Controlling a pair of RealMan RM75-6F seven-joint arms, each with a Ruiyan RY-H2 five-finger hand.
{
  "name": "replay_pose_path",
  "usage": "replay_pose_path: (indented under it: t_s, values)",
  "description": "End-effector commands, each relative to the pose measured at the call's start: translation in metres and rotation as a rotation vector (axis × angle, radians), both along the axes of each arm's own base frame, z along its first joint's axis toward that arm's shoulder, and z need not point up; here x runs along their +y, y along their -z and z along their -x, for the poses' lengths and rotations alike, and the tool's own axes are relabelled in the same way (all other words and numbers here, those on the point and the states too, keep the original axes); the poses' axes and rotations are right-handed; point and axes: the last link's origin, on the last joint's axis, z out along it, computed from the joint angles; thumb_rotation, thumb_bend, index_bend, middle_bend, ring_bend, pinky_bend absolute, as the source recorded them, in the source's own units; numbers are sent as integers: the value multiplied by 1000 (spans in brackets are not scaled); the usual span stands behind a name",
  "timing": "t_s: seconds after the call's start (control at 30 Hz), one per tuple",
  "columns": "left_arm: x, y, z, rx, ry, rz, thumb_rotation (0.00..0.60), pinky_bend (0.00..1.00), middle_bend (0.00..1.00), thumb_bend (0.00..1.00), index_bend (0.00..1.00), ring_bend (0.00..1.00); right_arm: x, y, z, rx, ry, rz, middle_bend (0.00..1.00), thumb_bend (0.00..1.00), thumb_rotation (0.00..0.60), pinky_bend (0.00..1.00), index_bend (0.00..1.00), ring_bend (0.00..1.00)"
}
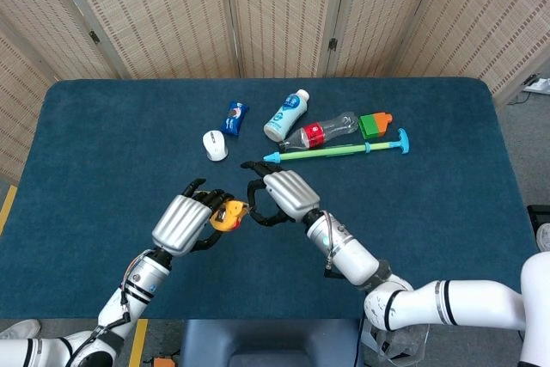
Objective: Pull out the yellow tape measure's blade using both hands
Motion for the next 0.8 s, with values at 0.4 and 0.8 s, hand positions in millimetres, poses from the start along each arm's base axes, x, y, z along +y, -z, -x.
replay_pose_path:
  t_s: [0.4,0.8]
  values:
    - [0,2,1,3,1,-3,600,167,489,391,459,427,-1,3,-3,-8,1,2,152,369,600,150,618,113]
    - [0,2,2,6,2,-8,600,166,488,395,459,427,-2,4,-5,-21,7,6,175,369,600,150,657,127]
